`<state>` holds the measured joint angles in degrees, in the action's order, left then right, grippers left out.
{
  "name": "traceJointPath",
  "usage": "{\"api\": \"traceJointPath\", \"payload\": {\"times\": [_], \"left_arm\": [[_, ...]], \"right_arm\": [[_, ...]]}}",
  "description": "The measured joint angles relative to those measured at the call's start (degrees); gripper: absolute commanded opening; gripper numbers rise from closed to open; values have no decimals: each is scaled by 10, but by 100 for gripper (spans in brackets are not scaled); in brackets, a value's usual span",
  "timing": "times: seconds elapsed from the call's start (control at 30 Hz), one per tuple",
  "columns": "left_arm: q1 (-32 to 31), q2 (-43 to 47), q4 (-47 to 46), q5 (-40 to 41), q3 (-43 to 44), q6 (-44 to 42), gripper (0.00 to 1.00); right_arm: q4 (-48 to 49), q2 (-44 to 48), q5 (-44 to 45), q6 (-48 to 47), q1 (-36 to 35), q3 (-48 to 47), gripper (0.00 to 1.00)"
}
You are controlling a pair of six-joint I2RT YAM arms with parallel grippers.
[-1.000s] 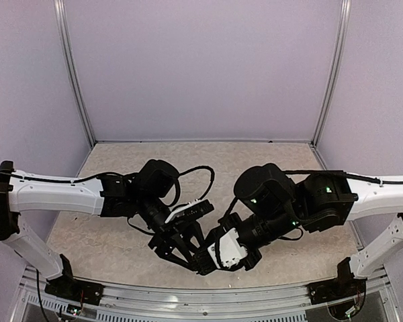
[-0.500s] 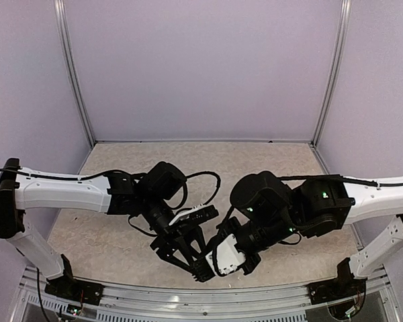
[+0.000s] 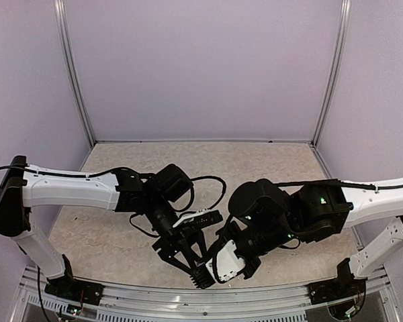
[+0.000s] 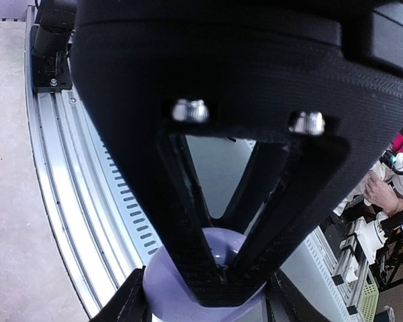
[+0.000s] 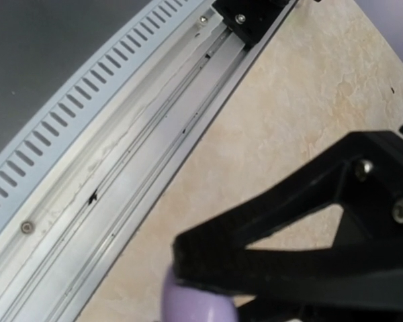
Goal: Insert the wireless bluetooth earbuds into the charging case
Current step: Pass from the left arm to the right, then pass from the right arm to the left
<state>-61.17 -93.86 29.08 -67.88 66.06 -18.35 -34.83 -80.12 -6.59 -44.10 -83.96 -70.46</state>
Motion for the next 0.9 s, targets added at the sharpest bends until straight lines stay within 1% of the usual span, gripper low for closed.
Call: {"api": "traceJointPath", "payload": {"times": [0.07, 0.13, 0.17, 0.2, 0.23, 0.33, 0.47, 0.57, 0.7, 0.77, 0.9], "left_arm": [[1, 0, 3, 2, 1, -3, 61], [3, 0, 3, 3, 1, -5, 75], [5, 1, 0, 5, 1, -7, 83], [9, 3, -3, 7, 1, -6, 95], [14, 6, -8, 10, 0, -2, 98], [31, 30, -28, 23, -6, 5, 99], [73, 86, -66, 54, -28, 29, 99], [116, 150, -137, 119, -68, 71, 99], [162, 256, -246, 223, -140, 130, 99], [174, 307, -306, 277, -175, 160, 99], [177, 377, -400, 368, -234, 205, 99]], "right_arm": [[1, 0, 3, 0, 0, 0, 7], [2, 0, 5, 2, 0, 1, 5], [0, 0, 7, 4, 0, 3, 5], [0, 0, 7, 5, 0, 5, 4], [-1, 0, 10, 6, 0, 8, 4], [-6, 0, 17, 11, 0, 10, 3], [-5, 0, 22, 22, 5, 10, 2], [12, 10, 0, 41, 29, 20, 2], [59, 50, -50, 83, 101, 50, 3], [84, 69, -75, 107, 138, 57, 3], [124, 80, -116, 149, 174, 56, 3]]}}
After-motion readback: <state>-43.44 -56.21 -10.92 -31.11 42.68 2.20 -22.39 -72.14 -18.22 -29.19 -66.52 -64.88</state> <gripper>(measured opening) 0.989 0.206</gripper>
